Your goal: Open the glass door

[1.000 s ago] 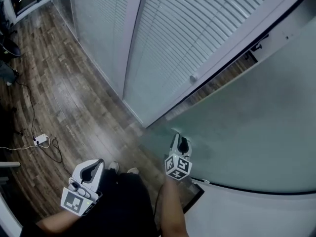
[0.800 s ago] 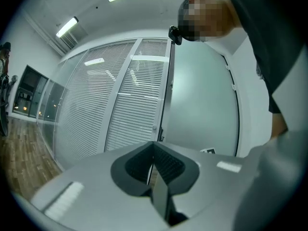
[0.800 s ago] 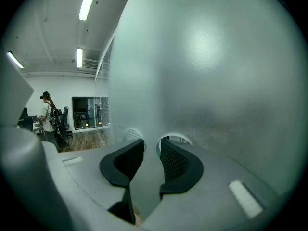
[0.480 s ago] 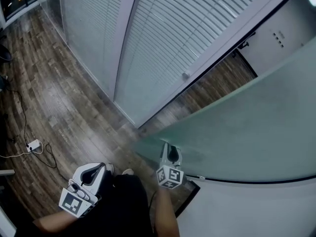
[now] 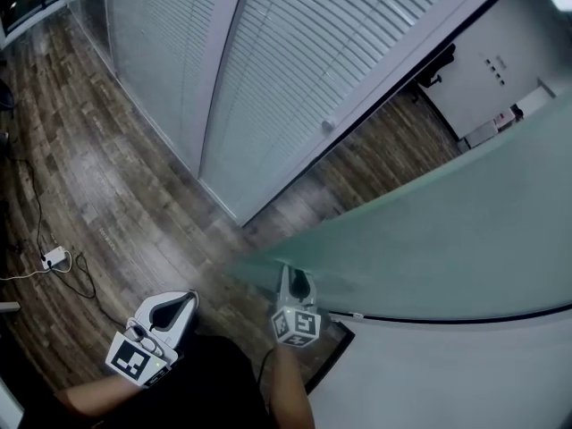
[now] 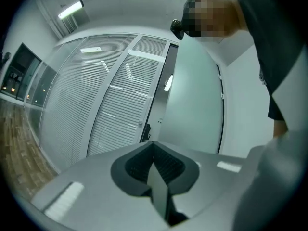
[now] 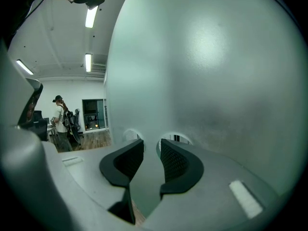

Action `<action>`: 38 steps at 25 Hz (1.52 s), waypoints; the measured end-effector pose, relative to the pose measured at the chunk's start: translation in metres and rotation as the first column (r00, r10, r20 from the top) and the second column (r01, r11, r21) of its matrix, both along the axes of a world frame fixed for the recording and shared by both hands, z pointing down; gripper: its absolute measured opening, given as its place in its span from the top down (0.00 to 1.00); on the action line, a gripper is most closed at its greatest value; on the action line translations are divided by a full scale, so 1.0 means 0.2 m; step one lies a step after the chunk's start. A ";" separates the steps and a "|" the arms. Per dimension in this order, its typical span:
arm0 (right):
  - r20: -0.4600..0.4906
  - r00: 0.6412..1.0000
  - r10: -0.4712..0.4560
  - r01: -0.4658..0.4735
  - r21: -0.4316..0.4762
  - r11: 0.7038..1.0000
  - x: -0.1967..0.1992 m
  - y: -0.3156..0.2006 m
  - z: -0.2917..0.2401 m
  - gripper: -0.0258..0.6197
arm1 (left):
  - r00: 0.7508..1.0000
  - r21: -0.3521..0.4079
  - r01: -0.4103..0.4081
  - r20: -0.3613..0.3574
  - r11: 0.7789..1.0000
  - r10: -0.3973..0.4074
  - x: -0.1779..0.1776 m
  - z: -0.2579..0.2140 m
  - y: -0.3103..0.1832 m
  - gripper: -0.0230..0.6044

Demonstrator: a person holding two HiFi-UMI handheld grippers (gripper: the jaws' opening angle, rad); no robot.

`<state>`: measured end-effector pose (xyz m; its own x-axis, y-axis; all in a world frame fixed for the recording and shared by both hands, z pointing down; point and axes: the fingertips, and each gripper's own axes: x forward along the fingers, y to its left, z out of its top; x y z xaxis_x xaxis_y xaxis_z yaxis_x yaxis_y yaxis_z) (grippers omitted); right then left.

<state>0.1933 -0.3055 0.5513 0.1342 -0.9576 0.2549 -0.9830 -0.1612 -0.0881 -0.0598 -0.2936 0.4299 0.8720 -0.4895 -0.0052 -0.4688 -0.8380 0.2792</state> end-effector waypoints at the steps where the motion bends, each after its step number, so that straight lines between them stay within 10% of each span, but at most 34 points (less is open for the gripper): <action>1: -0.001 1.000 -0.003 0.003 -0.007 1.000 -0.01 0.01 0.00 0.79 | 1.000 -0.019 0.006 0.021 1.000 -0.005 -0.01 0.02 0.02 0.96; 38: -0.024 0.996 -0.089 0.088 -0.009 0.996 -0.42 0.60 -0.05 0.79 | 0.980 0.029 -0.197 -0.009 0.980 0.197 -0.24 -0.16 0.91 0.96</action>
